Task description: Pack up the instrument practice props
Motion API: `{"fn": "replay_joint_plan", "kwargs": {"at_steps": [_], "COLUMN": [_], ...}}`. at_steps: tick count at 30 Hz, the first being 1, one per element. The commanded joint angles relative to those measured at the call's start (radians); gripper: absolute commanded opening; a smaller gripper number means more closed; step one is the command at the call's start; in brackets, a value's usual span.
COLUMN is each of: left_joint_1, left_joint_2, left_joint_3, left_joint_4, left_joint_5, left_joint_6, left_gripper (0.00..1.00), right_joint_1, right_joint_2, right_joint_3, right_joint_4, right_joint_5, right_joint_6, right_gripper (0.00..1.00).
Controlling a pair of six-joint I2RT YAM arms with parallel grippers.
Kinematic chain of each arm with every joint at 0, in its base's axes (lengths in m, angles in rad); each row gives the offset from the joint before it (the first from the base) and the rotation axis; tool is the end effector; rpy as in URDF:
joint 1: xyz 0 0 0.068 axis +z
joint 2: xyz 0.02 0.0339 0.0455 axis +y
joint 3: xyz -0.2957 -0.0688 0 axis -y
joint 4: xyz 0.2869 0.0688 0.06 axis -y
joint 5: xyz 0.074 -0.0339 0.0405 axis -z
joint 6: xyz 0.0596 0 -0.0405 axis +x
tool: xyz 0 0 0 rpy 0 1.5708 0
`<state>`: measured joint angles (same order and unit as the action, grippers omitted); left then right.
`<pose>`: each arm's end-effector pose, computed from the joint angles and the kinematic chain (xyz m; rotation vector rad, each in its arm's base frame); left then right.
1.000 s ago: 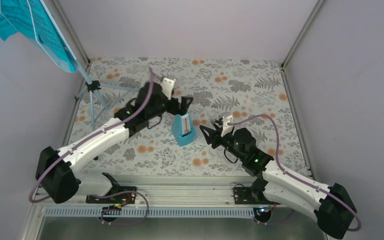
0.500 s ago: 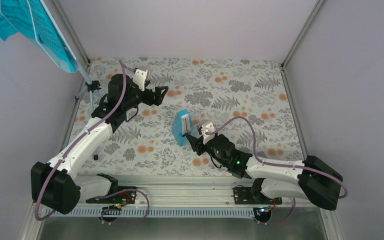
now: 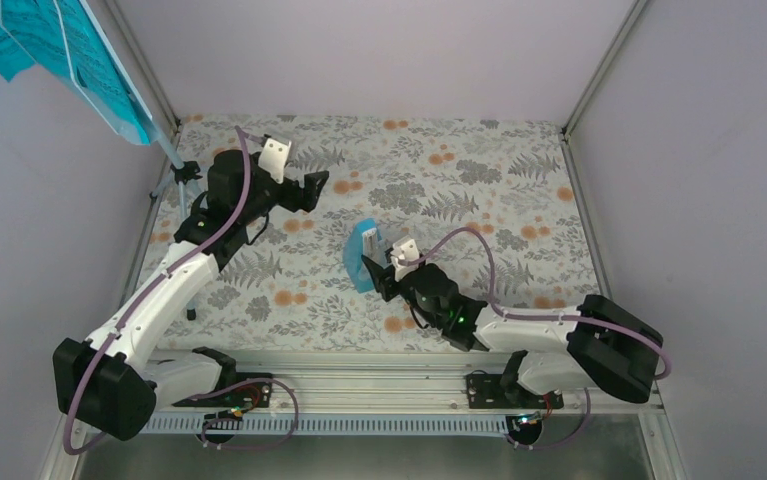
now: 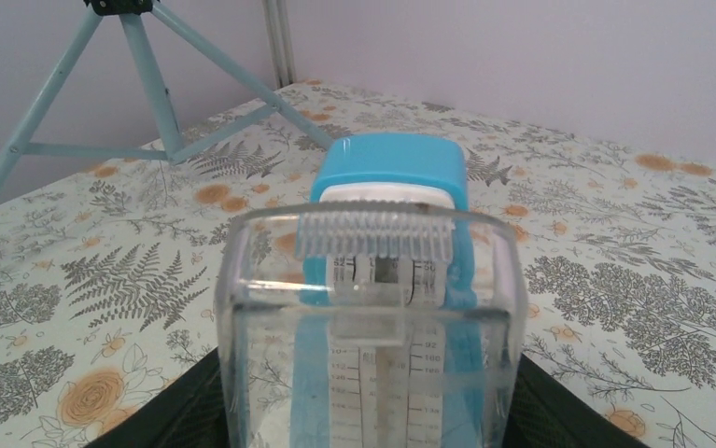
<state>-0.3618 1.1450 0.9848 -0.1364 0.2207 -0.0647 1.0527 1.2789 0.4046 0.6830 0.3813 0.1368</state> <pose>0.2919 -0.1244 0.3576 0.4316 1.8402 -0.4991 0.1638 0.2427 0.1905 -0.5257 1.6990 0.5310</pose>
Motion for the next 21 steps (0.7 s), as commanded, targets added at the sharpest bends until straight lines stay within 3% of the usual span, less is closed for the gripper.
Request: {"fn": "replay_joint_plan", "kwargs": {"at_steps": [1,21], "left_joint_1": [0.003,0.002], "left_joint_2": [-0.009,-0.009], "left_joint_3": [-0.006,-0.011], "left_joint_4": [0.006,0.006], "left_joint_5": [-0.003,0.011], "left_joint_6": [0.025,0.030], "left_gripper": [0.97,0.96], "right_joint_1": [0.010,0.010], "right_joint_2": [0.032,0.144], "right_joint_3": [0.031,0.025], "right_joint_4": [0.085,0.145], "right_joint_5": [0.041,0.100], "right_joint_6": [-0.043,-0.054], "right_gripper": [0.46,0.45]}}
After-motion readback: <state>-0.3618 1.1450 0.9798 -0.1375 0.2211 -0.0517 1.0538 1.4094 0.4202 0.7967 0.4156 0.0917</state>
